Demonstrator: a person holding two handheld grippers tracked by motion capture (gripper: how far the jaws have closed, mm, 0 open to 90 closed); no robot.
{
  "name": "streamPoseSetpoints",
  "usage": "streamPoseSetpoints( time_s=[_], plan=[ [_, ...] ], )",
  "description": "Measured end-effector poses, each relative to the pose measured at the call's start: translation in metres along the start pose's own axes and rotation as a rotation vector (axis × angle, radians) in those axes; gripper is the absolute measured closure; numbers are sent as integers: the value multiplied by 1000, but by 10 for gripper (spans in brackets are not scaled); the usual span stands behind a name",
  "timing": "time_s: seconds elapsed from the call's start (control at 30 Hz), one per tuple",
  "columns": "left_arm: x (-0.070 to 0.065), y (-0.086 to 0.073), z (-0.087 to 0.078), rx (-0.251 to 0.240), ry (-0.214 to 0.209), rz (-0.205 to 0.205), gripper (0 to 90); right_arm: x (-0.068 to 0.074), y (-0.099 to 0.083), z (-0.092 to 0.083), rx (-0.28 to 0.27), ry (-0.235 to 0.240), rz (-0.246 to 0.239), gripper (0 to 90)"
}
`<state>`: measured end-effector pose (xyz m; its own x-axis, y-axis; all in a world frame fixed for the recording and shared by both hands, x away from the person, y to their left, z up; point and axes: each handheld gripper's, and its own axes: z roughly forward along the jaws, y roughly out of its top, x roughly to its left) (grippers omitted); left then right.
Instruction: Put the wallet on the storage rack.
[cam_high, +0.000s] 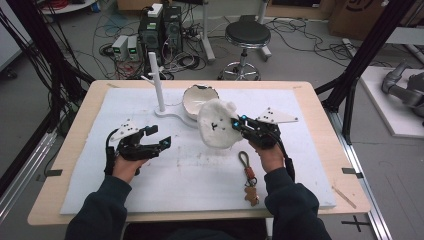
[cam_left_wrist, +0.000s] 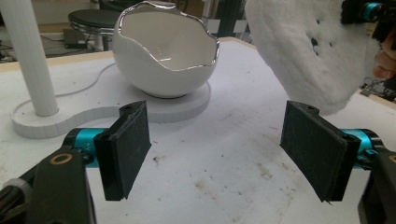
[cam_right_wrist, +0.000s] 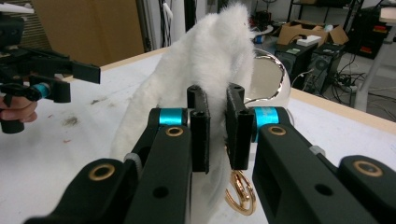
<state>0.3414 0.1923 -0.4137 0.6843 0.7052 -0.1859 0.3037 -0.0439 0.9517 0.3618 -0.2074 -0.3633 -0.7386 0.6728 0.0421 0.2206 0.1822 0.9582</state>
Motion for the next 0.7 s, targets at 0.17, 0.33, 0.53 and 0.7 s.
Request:
streamPoseSetpoints(
  time_s=[0.17, 0.33, 0.53, 0.7],
  plan=[
    [2, -1, 0, -19, -30, -37, 259, -2, 6, 8, -24, 34, 18, 826],
    [-4, 0, 6, -26, -113, -47, 287, 7, 4, 16, -28, 92, 17, 826],
    [-24, -1, 25, -8, -238, -38, 286, 21, 4, 27, -53, 146, 14, 826],
    [-31, -3, 32, 17, -227, 42, 567, 30, 3, 33, -34, 185, 12, 823]
  ],
)
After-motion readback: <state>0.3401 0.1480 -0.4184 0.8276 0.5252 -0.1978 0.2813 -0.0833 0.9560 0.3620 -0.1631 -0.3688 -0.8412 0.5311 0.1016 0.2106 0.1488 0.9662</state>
